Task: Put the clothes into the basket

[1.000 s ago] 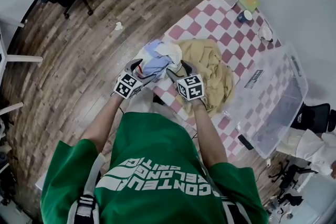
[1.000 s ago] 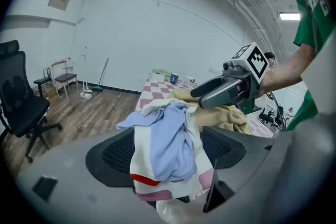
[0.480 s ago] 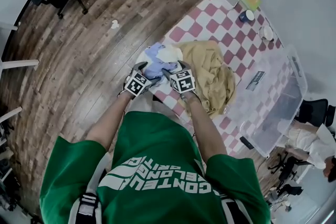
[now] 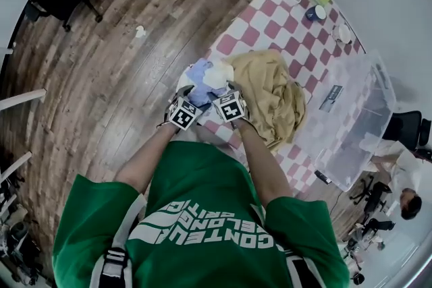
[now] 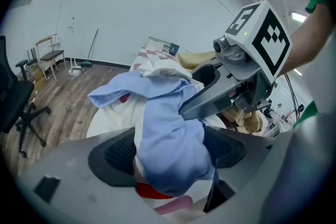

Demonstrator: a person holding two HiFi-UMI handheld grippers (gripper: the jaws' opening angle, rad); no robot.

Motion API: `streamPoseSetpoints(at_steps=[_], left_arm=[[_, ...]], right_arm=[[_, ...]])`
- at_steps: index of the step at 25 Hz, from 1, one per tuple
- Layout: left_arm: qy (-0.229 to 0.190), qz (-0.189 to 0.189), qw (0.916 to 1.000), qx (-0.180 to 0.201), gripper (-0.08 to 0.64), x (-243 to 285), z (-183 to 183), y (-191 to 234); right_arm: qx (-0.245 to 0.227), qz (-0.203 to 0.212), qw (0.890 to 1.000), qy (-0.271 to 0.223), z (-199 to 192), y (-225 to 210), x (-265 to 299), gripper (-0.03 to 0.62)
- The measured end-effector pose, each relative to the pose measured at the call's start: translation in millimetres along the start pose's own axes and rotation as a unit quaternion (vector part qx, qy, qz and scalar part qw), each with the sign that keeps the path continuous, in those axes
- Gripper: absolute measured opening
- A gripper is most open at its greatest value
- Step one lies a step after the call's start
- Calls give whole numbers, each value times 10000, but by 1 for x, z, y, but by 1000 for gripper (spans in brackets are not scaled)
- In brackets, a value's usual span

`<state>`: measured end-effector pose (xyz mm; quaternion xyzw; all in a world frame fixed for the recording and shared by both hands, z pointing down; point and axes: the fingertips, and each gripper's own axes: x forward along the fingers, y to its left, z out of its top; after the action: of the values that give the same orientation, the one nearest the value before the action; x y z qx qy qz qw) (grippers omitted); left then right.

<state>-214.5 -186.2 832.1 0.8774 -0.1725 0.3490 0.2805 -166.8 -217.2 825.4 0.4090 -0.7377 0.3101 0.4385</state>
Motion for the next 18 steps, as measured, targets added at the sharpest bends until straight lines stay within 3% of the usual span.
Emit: streamPoseSetpoints(at_steps=[7,18], left_arm=[[146,-207,9994,-255,287,-7,7,8],[152,-548,9984,61,146,-11,28,-1]], right_arm=[[407,86,9991,126,2,1,0,262],[994,447,9940,15,10,4,-11,161]])
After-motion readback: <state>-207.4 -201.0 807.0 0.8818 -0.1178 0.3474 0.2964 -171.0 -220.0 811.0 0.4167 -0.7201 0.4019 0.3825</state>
